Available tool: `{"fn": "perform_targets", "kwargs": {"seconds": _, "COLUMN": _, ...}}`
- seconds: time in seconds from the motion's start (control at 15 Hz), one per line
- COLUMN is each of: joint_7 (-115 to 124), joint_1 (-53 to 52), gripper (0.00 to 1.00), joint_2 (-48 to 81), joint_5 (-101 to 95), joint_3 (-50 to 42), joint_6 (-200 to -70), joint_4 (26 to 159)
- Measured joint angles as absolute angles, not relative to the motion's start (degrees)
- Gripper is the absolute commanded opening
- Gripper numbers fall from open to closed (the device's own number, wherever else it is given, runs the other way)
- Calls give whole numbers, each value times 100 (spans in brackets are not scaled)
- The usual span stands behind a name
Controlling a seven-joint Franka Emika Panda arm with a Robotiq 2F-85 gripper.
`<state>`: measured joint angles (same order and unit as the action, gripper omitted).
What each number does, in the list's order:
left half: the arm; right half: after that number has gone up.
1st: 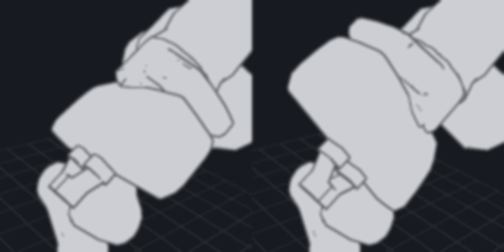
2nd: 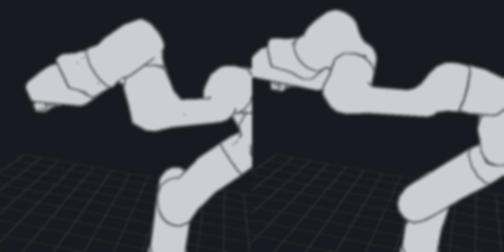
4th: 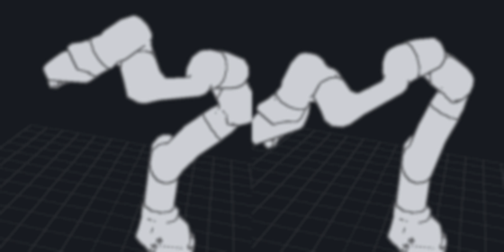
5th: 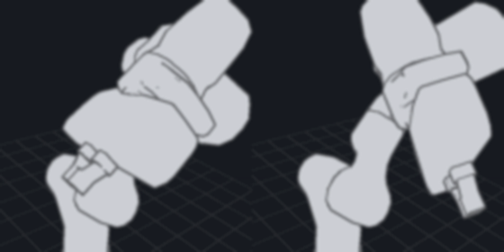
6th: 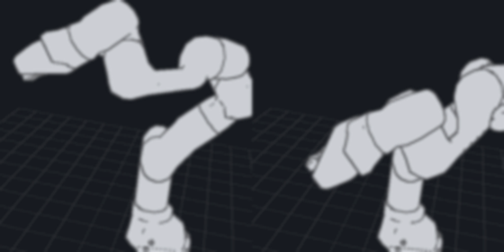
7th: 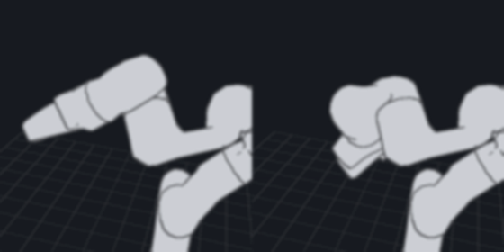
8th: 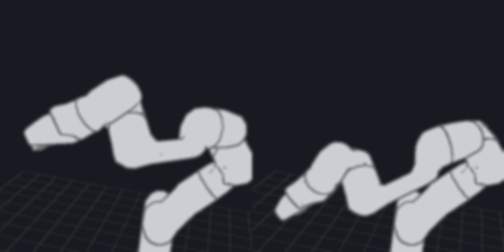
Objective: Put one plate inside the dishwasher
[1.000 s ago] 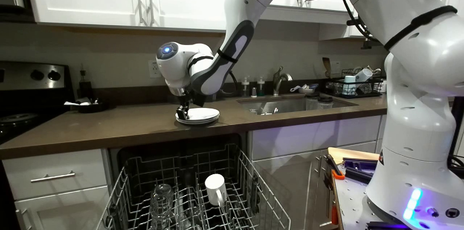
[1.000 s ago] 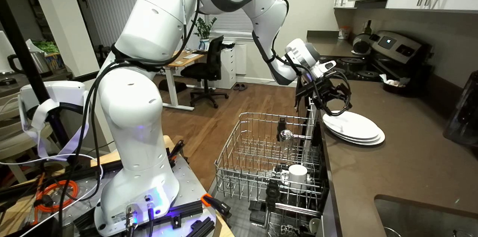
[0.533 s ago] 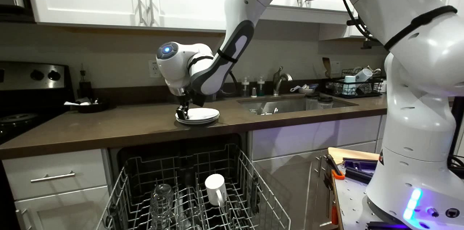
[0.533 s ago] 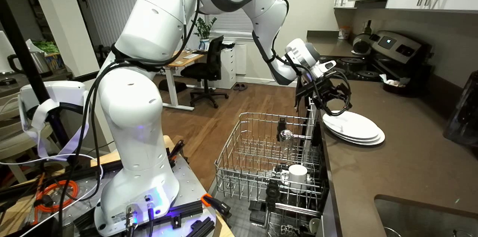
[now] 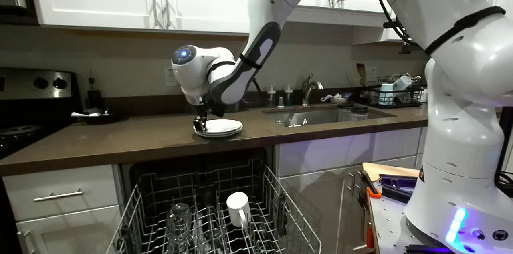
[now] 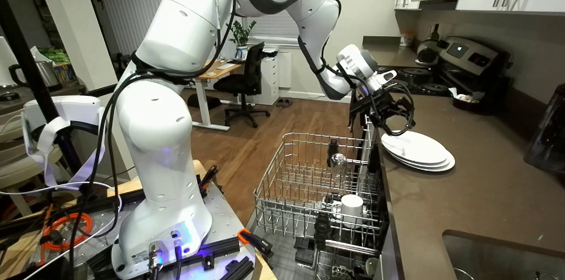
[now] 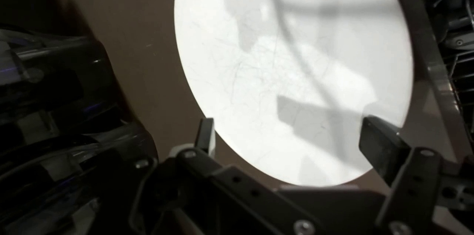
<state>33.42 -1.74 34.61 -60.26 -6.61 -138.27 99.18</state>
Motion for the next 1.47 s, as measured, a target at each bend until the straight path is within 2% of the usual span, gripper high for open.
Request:
{"fn": "perform_targets", "kwargs": {"seconds": 0.93, "joint_7": 3342, "joint_1": -187, "gripper": 100, "joint_2": 3463, "joint_5": -6025, "joint_3": -646, "joint_6": -13914, "joint_4": 9898}}
{"fn": "perform_targets", "kwargs": {"seconds": 1.47, "joint_7": 3341, "joint_1": -486, "gripper": 100, "joint_2": 3407, "joint_5": -6080, "joint_3": -703, "joint_6": -12886, "joint_4": 9734}}
